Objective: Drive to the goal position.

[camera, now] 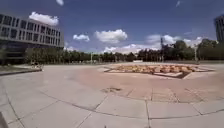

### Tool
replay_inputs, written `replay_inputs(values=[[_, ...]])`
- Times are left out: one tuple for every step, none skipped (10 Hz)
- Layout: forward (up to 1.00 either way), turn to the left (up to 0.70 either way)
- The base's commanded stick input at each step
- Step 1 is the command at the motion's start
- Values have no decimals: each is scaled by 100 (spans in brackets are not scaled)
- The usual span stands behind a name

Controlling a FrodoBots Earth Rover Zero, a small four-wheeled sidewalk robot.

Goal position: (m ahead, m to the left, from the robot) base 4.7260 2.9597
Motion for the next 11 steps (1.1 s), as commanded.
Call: replay_inputs(values=[[85,0],[85,0],[85,0],[85,0],[85,0],[85,0],[85,0],[85,0],[85,0],[85,0],[85,0]])
